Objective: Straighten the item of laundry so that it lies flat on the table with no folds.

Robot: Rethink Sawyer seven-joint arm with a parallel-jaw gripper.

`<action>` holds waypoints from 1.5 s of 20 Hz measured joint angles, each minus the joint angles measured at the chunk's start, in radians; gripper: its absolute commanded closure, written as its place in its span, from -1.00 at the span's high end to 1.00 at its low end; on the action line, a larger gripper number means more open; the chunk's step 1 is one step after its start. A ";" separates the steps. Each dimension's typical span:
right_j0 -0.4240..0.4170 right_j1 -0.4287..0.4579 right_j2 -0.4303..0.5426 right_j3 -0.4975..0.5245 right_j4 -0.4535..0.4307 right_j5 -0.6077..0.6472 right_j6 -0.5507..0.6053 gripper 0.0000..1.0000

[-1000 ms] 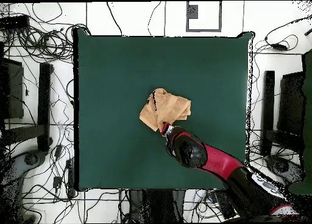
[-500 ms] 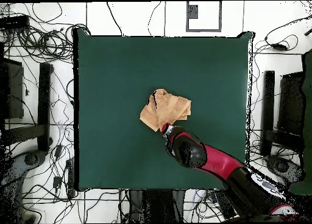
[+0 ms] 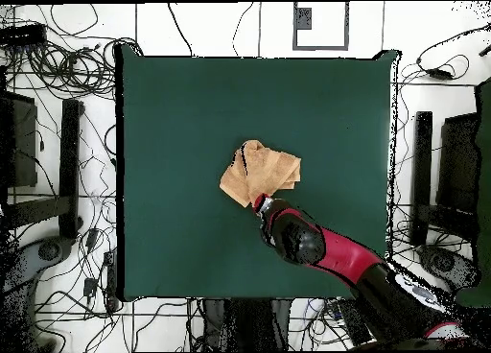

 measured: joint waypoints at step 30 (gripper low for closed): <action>0.017 -0.131 -0.001 0.061 0.014 0.038 0.000 -1.00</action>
